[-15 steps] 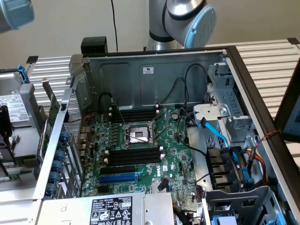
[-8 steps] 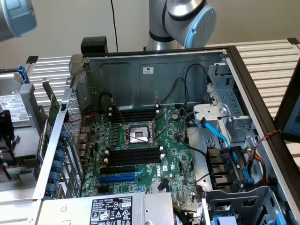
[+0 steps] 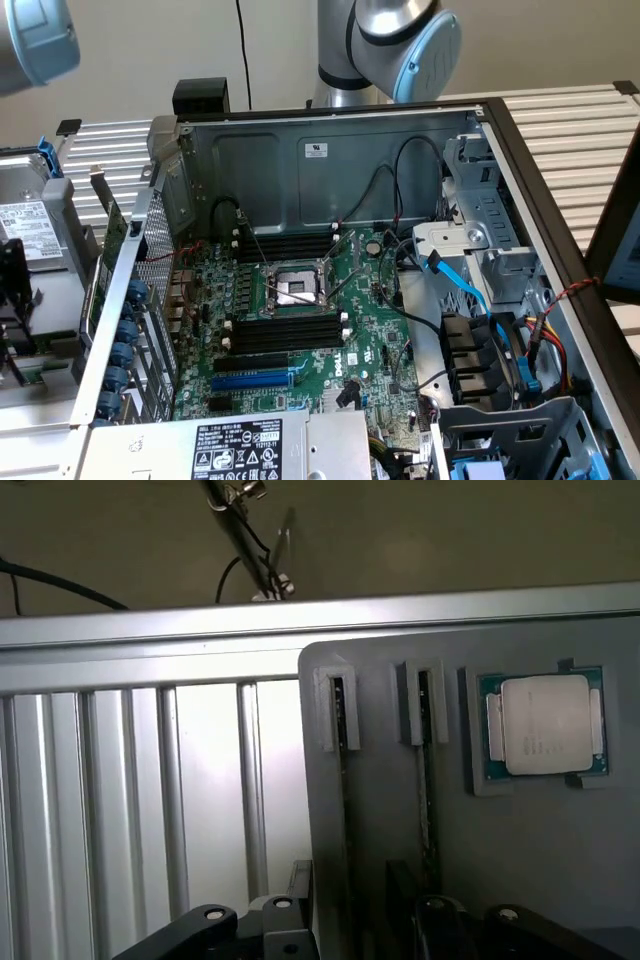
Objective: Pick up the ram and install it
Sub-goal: 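Pick up the ram and move it above insertion slot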
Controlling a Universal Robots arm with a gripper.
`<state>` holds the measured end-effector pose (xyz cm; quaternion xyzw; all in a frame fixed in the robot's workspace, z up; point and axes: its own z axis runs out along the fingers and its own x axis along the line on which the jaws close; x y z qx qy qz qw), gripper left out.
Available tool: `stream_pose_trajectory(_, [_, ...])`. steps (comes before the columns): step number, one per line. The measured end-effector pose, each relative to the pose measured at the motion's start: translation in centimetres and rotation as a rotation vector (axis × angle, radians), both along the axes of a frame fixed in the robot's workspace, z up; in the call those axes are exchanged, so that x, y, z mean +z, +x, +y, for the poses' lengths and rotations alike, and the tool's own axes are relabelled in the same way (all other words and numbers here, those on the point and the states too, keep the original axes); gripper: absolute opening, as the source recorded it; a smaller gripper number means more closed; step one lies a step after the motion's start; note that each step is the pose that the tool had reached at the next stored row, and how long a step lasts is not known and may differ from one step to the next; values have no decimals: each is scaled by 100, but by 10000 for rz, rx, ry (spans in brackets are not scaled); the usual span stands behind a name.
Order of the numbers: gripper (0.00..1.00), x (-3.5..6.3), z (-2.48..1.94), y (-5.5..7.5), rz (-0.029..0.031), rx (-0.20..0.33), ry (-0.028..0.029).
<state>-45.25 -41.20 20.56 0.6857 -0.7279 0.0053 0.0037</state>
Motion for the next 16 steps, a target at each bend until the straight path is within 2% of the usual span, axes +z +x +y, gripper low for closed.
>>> stream_pose_trajectory(4, [42, -13, 0, 0, -2, 243, 10])
stream_pose_trajectory(11, [42, -40, 0, 0, -1, 264, 11])
stream_pose_trajectory(12, [40, -46, 0, 0, -5, 264, 13])
stream_pose_trajectory(14, [27, -54, -1, 0, -9, 264, 11])
stream_pose_trajectory(15, [27, -55, -3, 0, -12, 264, 11])
stream_pose_trajectory(16, [22, -55, -6, 0, -14, 264, 10])
